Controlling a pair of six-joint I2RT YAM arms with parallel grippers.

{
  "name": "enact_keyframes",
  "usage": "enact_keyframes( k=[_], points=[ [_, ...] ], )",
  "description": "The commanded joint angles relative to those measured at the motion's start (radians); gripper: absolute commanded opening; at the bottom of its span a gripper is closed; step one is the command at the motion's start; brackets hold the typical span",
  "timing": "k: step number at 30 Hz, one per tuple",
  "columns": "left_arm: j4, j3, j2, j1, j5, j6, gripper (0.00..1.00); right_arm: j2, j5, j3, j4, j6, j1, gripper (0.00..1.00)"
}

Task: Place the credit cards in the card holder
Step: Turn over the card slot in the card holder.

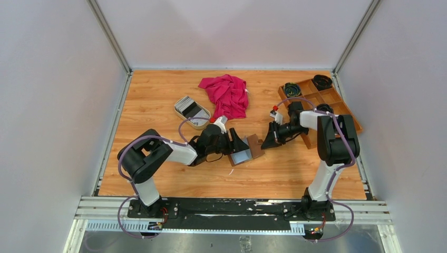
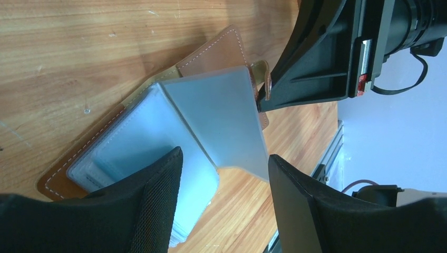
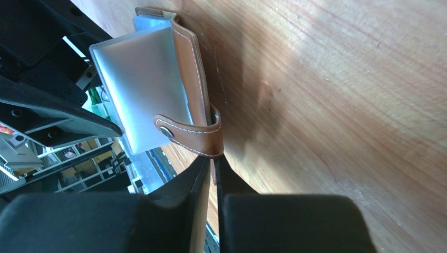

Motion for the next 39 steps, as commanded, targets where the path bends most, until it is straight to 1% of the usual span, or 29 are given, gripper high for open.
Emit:
enact_keyframes(
  k=[1, 4, 8, 10, 15, 17, 19, 22, 23, 24, 26, 27, 28, 30, 33, 39],
  points=[
    [-0.002, 0.032, 0.027, -0.006, 0.006, 0.013, 0.63, -0.022, -0.024, 0.059, -0.091, -0.081, -0.005, 0.16],
    [-0.001, 0.039, 0.035, -0.006, -0.001, 0.019, 0.63, -0.07, 0.005, 0.093, -0.13, -0.135, -0.018, 0.27],
    [-0.002, 0.06, 0.064, -0.004, -0.001, 0.022, 0.63, -0.153, 0.062, 0.101, -0.15, -0.186, -0.05, 0.47],
    [-0.002, 0.075, 0.083, -0.003, -0.002, 0.021, 0.62, -0.192, 0.096, 0.099, -0.151, -0.21, -0.055, 0.53],
    [-0.001, 0.113, 0.106, 0.0, 0.005, 0.025, 0.61, -0.29, 0.154, 0.104, -0.148, -0.279, -0.055, 0.54],
    [-0.001, 0.127, 0.107, 0.001, 0.01, 0.029, 0.61, -0.326, 0.136, 0.099, -0.147, -0.33, -0.056, 0.54],
    [-0.002, 0.141, 0.109, 0.003, 0.017, 0.028, 0.61, -0.363, 0.068, 0.087, -0.16, -0.402, -0.053, 0.54],
    [-0.002, 0.158, 0.112, 0.004, 0.025, 0.025, 0.61, -0.416, -0.057, 0.061, -0.171, -0.505, -0.03, 0.5],
    [-0.002, 0.163, 0.115, 0.004, 0.025, 0.024, 0.61, -0.423, -0.082, 0.048, -0.157, -0.497, -0.018, 0.42],
    [-0.001, 0.167, 0.117, 0.004, 0.026, 0.021, 0.61, -0.42, -0.092, 0.034, -0.125, -0.465, -0.008, 0.32],
    [-0.001, 0.177, 0.126, 0.004, 0.03, 0.017, 0.61, -0.376, -0.088, 0.028, -0.102, -0.411, 0.009, 0.14],
    [-0.001, 0.183, 0.13, 0.004, 0.032, 0.016, 0.61, -0.335, -0.086, 0.039, -0.109, -0.393, 0.012, 0.06],
    [-0.002, 0.19, 0.134, 0.004, 0.035, 0.013, 0.6, -0.292, -0.086, 0.054, -0.124, -0.382, 0.012, 0.01],
    [-0.002, 0.202, 0.142, 0.004, 0.034, 0.011, 0.6, -0.205, -0.057, 0.085, -0.157, -0.366, 0.013, 0.0],
    [-0.002, 0.222, 0.156, 0.004, 0.033, 0.009, 0.59, -0.117, 0.028, 0.111, -0.171, -0.34, 0.013, 0.0],
    [-0.001, 0.262, 0.197, 0.004, 0.031, 0.002, 0.56, -0.033, 0.156, 0.114, -0.165, -0.31, 0.013, 0.0]
  ],
)
